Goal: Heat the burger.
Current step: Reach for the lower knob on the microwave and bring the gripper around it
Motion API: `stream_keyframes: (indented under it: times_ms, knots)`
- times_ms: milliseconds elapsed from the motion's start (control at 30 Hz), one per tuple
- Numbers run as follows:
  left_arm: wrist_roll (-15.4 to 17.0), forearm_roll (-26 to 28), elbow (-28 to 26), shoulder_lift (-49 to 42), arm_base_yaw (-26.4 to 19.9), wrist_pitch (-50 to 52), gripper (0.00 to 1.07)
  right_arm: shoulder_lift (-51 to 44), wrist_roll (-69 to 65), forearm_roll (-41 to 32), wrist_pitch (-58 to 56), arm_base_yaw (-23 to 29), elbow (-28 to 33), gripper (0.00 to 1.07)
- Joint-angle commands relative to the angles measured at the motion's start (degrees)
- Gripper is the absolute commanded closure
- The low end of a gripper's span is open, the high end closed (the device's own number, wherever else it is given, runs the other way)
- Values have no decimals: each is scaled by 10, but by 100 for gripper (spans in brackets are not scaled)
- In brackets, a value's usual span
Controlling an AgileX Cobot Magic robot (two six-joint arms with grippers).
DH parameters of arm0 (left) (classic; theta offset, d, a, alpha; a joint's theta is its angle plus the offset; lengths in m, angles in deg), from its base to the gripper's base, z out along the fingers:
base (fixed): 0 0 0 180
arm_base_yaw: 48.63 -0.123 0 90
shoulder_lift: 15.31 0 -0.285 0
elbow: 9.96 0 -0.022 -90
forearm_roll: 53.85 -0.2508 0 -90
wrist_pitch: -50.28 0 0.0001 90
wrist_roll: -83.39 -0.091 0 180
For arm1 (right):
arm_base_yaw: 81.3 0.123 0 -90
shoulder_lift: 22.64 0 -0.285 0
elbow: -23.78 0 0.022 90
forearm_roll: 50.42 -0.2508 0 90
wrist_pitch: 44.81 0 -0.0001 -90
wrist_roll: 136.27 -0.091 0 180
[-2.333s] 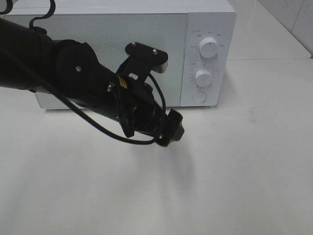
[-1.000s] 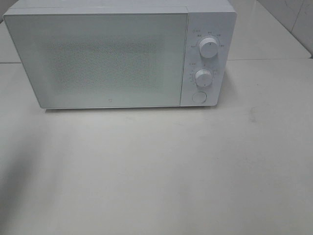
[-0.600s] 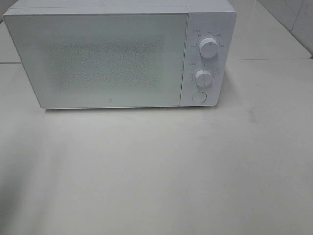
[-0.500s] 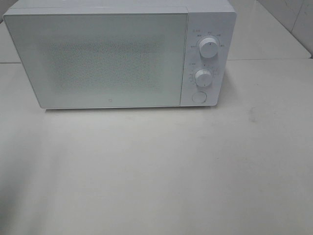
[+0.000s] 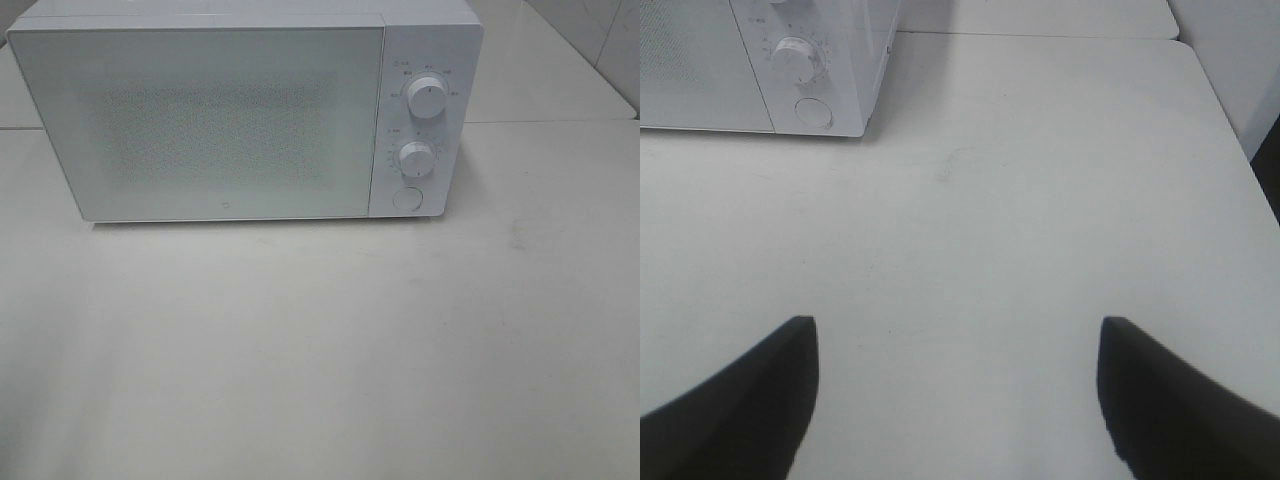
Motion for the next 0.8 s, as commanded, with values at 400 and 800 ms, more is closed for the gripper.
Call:
stream_keyframes:
  times_ms: [400, 800]
  knots:
    - [3, 1, 2, -146, 1, -1, 8, -16, 7, 2, 3, -5, 2, 32]
    - [-2, -2, 2, -301, 1, -1, 8, -14, 7, 2, 3, -5, 2, 32]
